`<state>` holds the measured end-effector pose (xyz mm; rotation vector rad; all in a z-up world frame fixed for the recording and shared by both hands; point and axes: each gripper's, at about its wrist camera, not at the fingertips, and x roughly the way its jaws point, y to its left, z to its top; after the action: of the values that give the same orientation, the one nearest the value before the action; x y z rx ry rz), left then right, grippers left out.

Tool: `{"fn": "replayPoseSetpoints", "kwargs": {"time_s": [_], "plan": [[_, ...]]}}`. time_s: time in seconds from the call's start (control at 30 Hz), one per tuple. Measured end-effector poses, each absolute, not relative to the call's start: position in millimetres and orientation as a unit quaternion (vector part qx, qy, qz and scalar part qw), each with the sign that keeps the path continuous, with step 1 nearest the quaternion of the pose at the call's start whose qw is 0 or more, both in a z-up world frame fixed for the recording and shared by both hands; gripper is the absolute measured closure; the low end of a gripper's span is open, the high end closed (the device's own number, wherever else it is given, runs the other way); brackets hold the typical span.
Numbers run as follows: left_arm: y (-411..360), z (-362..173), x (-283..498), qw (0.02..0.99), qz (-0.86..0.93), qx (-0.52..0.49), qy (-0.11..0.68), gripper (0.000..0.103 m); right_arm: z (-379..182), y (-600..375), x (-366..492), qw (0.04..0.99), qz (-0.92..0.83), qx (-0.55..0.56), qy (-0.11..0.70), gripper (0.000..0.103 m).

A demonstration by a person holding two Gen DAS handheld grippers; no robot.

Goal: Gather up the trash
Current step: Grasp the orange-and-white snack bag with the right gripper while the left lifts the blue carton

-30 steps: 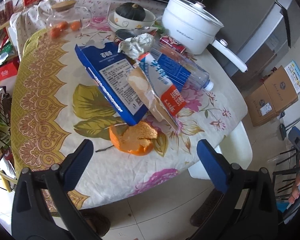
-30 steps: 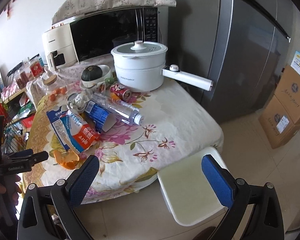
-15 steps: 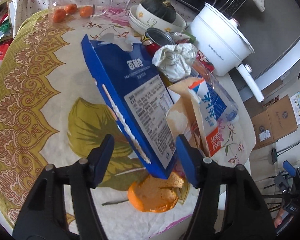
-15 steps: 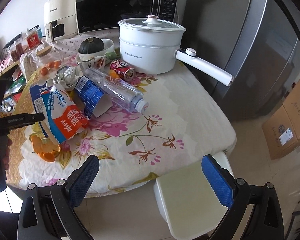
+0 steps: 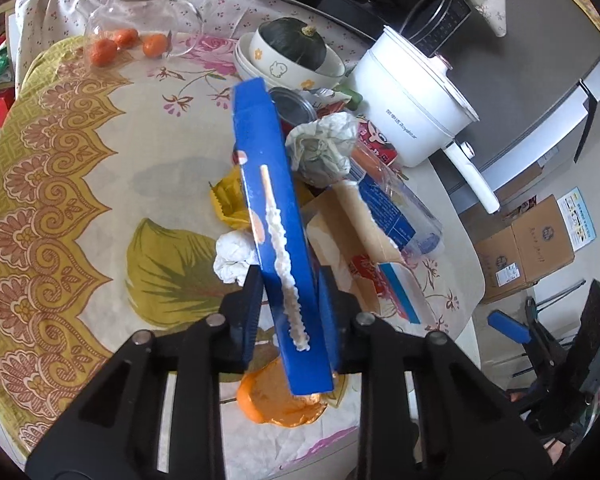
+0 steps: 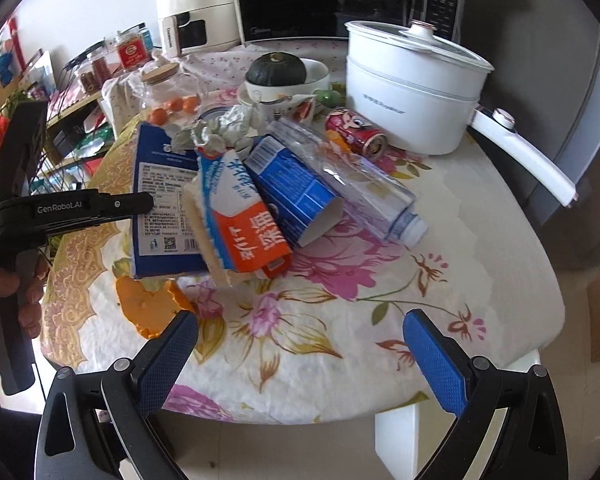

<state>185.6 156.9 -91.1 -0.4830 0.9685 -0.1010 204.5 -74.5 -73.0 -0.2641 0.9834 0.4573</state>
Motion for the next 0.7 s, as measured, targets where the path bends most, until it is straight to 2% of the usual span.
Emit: {"fn": "replayPoseSetpoints", "kwargs": {"time_s": [0.17, 0.43, 0.57, 0.7], "plan": [[163, -73, 168, 0.873, -0.046, -0.180, 0.450, 0.077, -89, -42, 218, 0.840, 0.232, -0.131, 0.473, 0.000], [178, -68, 148, 0.881, -0.018, -0.143, 0.451, 0.078, -117, -31, 257, 0.825, 0.240, -0.043, 0.509, 0.000], [184, -69, 143, 0.881, -0.009, -0.142, 0.452, 0.078, -137, -33, 274, 0.804, 0.244, 0.026, 0.542, 0.008], [187, -67, 138, 0.881, -0.006, -0.145, 0.450, 0.078, -152, -31, 279, 0.789, 0.241, 0.044, 0.564, 0.009]]}}
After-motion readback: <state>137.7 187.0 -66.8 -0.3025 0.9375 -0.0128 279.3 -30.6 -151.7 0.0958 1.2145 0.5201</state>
